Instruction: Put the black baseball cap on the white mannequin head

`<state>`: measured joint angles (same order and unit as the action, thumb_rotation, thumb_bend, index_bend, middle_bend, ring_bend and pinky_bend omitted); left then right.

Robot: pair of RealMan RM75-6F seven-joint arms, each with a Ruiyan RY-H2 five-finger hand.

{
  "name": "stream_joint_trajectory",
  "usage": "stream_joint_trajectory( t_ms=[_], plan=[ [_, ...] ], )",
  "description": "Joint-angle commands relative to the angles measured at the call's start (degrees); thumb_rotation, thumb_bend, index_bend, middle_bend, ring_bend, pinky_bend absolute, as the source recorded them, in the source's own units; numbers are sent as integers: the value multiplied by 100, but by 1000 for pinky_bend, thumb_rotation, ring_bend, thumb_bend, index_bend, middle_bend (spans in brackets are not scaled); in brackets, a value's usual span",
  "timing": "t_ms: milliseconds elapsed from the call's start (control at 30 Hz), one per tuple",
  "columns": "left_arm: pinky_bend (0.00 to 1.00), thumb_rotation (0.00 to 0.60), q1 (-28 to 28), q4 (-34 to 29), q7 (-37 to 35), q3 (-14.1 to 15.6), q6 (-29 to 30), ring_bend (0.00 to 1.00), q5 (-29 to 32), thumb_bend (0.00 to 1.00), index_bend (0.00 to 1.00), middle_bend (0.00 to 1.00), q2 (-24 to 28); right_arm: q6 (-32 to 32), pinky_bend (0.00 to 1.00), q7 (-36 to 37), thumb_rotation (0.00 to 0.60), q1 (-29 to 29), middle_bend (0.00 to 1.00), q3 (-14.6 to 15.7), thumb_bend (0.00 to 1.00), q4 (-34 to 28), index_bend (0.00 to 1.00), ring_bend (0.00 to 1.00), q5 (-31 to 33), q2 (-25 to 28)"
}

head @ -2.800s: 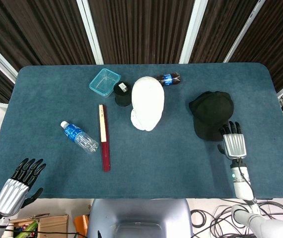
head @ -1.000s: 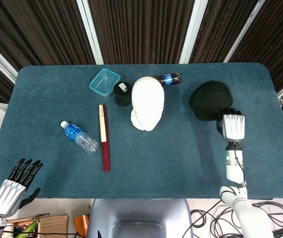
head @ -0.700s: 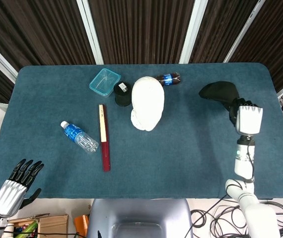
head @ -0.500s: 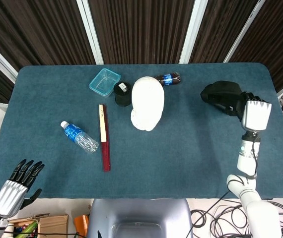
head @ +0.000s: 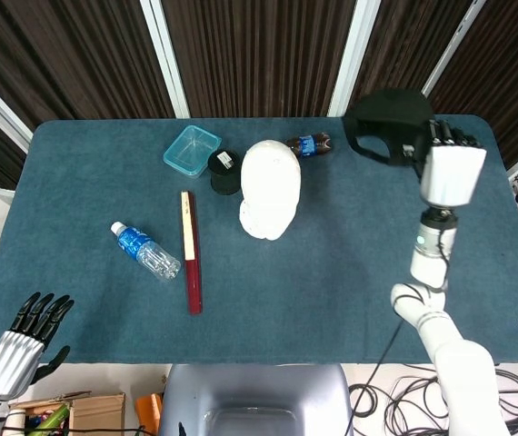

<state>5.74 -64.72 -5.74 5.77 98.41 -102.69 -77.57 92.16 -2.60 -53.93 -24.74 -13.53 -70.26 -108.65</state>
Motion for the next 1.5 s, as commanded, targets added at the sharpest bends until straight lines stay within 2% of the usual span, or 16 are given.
stream_joint_trajectory(
  t_ms=[33, 200, 400, 467, 833, 1500],
  plan=[
    [71, 600, 16, -20, 3, -5, -25, 73, -5, 316, 0, 120, 12, 415, 890, -530, 600, -474, 730, 86, 494, -299, 1000, 710, -243, 10],
    [71, 600, 9, -36, -21, -7, -26, 73, -6, 317, 0, 120, 30, 577, 890, -1356, 600, -953, 730, 323, 494, -512, 1000, 710, -580, -103],
    [72, 600, -61, -11, -76, -28, 88, 73, 22, 316, 0, 120, 65, 552, 890, -1753, 600, -1237, 730, 631, 488, -652, 1000, 711, -922, -443],
    [72, 600, -99, 13, -106, -31, 146, 73, 27, 317, 0, 120, 77, 546, 890, -1864, 600, -1252, 730, 824, 487, -606, 1000, 711, -1105, -580],
    [71, 600, -121, 104, -160, -40, 198, 73, -13, 317, 0, 120, 36, 723, 890, -1495, 600, -902, 731, 1177, 486, -552, 1000, 714, -1423, -754],
    [72, 600, 24, -93, 70, -42, -124, 73, -34, 316, 0, 120, 27, 1087, 890, -955, 600, -32, 733, 1842, 483, -327, 1000, 723, -2011, -813]
  ],
)
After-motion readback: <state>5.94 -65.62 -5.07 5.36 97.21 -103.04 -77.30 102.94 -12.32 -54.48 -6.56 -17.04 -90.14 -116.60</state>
